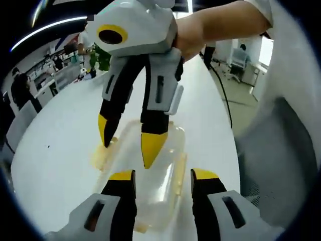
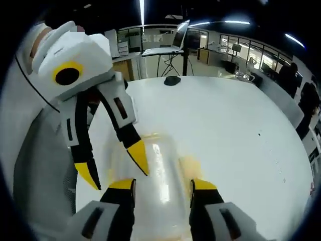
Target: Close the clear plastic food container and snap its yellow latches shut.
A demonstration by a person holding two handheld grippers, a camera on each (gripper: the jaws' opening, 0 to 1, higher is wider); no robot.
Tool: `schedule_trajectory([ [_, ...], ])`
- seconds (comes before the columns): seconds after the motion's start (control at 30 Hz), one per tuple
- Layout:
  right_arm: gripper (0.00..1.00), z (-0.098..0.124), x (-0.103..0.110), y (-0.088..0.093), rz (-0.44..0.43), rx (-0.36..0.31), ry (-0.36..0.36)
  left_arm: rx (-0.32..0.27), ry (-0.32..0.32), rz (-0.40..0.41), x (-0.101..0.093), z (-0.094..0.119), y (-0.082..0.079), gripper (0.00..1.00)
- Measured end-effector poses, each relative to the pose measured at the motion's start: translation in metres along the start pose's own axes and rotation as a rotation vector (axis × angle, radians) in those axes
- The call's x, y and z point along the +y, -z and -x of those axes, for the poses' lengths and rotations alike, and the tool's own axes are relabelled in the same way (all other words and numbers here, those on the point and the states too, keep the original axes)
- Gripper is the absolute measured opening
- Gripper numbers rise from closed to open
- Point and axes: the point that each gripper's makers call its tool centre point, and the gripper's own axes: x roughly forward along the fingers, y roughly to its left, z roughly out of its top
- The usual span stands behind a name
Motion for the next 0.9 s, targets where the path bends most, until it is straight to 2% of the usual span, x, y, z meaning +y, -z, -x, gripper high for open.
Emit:
schedule_trajectory([
  [0.1, 0.47, -0.001, 0.002, -0.002, -0.005, 0.008, -0.029, 0.004, -0.009, -0.018, 0.001, 0.0, 0.001, 0.42],
  [0.2, 0.54, -0.003, 0.004, 0.004, 0.013, 0.048, -0.075, 0.014, -0.009, -0.041, 0.0, -0.001, 0.001, 0.43],
  [0.23, 0.54, -0.003, 0.001, 0.009, 0.031, 0.08, -0.082, 0.016, -0.012, -0.04, 0.001, -0.001, 0.001, 0.43],
  [0.3, 0.54, -0.005, 0.002, 0.009, 0.015, 0.081, -0.125, 0.022, -0.016, -0.053, 0.002, -0.001, 0.002, 0.42],
  [0.4, 0.46, -0.004, 0.0, 0.014, 0.006, 0.114, -0.152, 0.033, -0.018, -0.074, 0.003, -0.001, 0.002, 0.43],
  [0.5, 0.47, -0.005, -0.001, 0.014, 0.006, 0.13, -0.171, 0.038, -0.022, -0.09, 0.004, -0.002, 0.003, 0.43],
  [0.6, 0.47, -0.005, 0.0, 0.014, 0.022, 0.149, -0.191, 0.074, -0.028, -0.188, 0.005, -0.003, 0.006, 0.42],
  [0.77, 0.47, -0.006, 0.001, 0.015, 0.036, 0.178, -0.207, 0.066, -0.024, -0.165, 0.006, -0.004, 0.005, 0.42],
  [0.9, 0.46, -0.007, 0.002, 0.016, 0.028, 0.193, -0.221, 0.106, -0.046, -0.192, 0.005, -0.008, 0.005, 0.42],
])
